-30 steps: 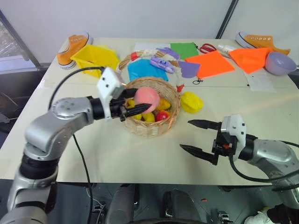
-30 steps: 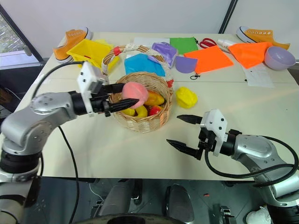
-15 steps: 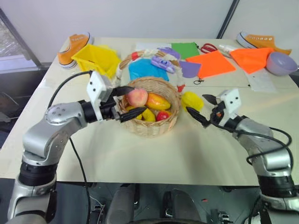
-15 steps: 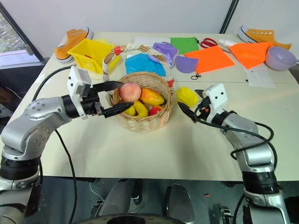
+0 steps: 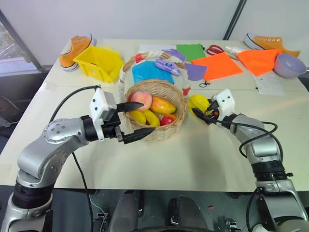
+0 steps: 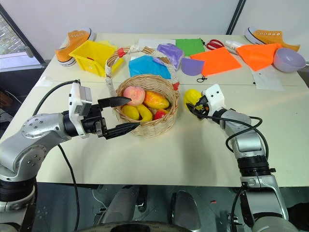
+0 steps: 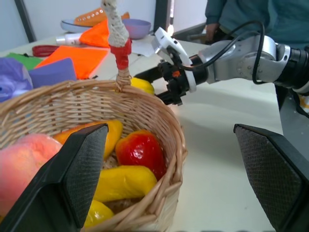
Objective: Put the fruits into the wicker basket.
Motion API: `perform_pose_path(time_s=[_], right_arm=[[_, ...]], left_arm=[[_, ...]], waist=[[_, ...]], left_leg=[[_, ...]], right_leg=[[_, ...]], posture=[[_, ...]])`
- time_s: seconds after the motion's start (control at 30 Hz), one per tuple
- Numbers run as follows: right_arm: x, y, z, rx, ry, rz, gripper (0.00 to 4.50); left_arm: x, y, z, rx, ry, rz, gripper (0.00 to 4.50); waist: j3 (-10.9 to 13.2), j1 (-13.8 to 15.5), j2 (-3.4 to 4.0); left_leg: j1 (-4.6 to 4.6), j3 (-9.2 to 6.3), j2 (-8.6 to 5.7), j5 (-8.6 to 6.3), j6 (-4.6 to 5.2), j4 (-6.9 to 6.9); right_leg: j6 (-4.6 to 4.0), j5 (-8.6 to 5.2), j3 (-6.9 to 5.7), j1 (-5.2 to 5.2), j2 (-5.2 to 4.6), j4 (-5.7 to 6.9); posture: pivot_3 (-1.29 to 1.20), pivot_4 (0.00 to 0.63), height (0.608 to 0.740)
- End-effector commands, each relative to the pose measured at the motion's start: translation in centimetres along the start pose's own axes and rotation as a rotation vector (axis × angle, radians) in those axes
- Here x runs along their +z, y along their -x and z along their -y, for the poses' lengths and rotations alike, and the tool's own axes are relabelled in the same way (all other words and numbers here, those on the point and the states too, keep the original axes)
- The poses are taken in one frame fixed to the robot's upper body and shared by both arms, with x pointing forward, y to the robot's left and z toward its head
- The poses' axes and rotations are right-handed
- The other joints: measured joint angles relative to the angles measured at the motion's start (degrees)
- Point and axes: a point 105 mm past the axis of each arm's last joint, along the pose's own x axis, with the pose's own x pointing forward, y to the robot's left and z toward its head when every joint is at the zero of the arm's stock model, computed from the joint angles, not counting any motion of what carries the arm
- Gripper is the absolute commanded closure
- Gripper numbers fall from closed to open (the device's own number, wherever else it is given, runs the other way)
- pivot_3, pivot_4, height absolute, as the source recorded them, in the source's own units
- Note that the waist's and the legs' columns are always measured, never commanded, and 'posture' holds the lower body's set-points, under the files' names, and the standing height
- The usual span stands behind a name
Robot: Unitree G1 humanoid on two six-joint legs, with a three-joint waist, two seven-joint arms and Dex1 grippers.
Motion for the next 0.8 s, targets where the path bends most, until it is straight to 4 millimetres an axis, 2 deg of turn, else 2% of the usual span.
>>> perform_pose_path(time_s=[0.03,0.13,0.23,0.3,0.37,0.47,0.5,0.57,0.67,0.8], right_arm=[[1.8,0.8,0.3,-0.021,0.064,0.059,2.73],[2.4,2.9,1.4,-0.057,0.127,0.058,2.73],[3.3,5.4,1.2,-0.016,0.176,0.071,2.73],[3.9,7.9,-0.3,0.105,0.212,0.077,2.73],[4.7,10.1,-2.8,0.262,0.214,0.081,2.73],[6.6,11.4,-6.0,0.427,0.169,0.143,2.73],[7.9,11.3,-7.9,0.5,0.156,0.199,2.73],[9.5,11.2,-10.2,0.583,0.142,0.269,2.73],[11.3,9.2,-11.8,0.588,0.15,0.321,2.73],[12.8,3.5,-13.6,0.493,0.203,0.327,2.73]], left_arm=[[1.4,0.0,0.6,-0.013,-0.047,0.04,0.0],[1.4,0.1,0.4,-0.001,-0.055,0.037,0.0],[1.2,0.5,-0.1,0.022,-0.056,0.027,0.0],[0.8,1.3,-1.0,0.059,-0.055,0.007,0.0],[0.1,2.4,-2.3,0.11,-0.053,-0.018,0.0],[-0.5,3.6,-3.6,0.156,-0.05,-0.035,0.0],[-0.6,4.1,-3.9,0.169,-0.05,-0.041,0.0],[-0.8,4.6,-4.3,0.18,-0.054,-0.048,0.0],[-0.7,4.9,-4.3,0.176,-0.058,-0.047,0.0],[-0.6,5.2,-3.9,0.179,-0.055,-0.046,0.0]], waist=[[0.0,-0.1,0.0],[0.0,0.2,0.03],[0.0,0.4,0.03],[0.0,0.4,0.04],[0.0,0.3,0.07],[0.0,-0.6,0.1],[0.0,-1.0,0.1],[0.0,-1.5,0.11],[0.0,-1.4,0.09],[0.0,-1.5,0.07]], left_leg=[[0.0,0.0,0.0,0.0,0.0,0.0],[-0.01,0.0,0.0,0.0,0.0,-0.01],[-0.05,0.0,-0.03,-0.02,0.03,0.02],[-0.05,0.01,-0.03,-0.04,0.06,0.02],[-0.02,-0.01,0.0,-0.14,0.23,-0.03],[0.05,-0.01,0.09,-0.24,0.38,-0.08],[0.07,-0.02,0.12,-0.24,0.38,-0.07],[0.09,-0.06,0.15,-0.25,0.35,-0.05],[0.07,-0.08,0.16,-0.32,0.23,-0.05],[-0.17,-0.01,0.1,-0.24,0.32,-0.07]], right_leg=[[0.0,0.0,0.0,0.0,0.0,0.0],[0.0,0.0,0.0,-0.02,0.0,0.01],[0.0,0.0,0.0,-0.01,-0.04,-0.03],[0.01,0.0,0.0,0.0,-0.05,-0.04],[0.01,0.0,0.0,0.01,-0.03,-0.04],[-0.01,0.0,0.0,0.02,0.02,-0.04],[-0.02,0.01,0.0,0.02,0.04,-0.02],[-0.07,0.04,0.01,0.01,0.04,-0.02],[-0.09,0.04,0.04,-0.06,0.03,-0.04],[-0.09,0.04,0.11,-0.55,-0.04,0.0]], posture=[[0.0,0.15,0.729],[0.0,0.15,0.729],[0.0,0.15,0.729],[0.0,0.15,0.729],[0.0,0.15,0.729],[0.0,0.15,0.729],[0.0,0.15,0.729],[0.0,0.15,0.729],[0.0,0.15,0.729],[0.0,0.15,0.729]])
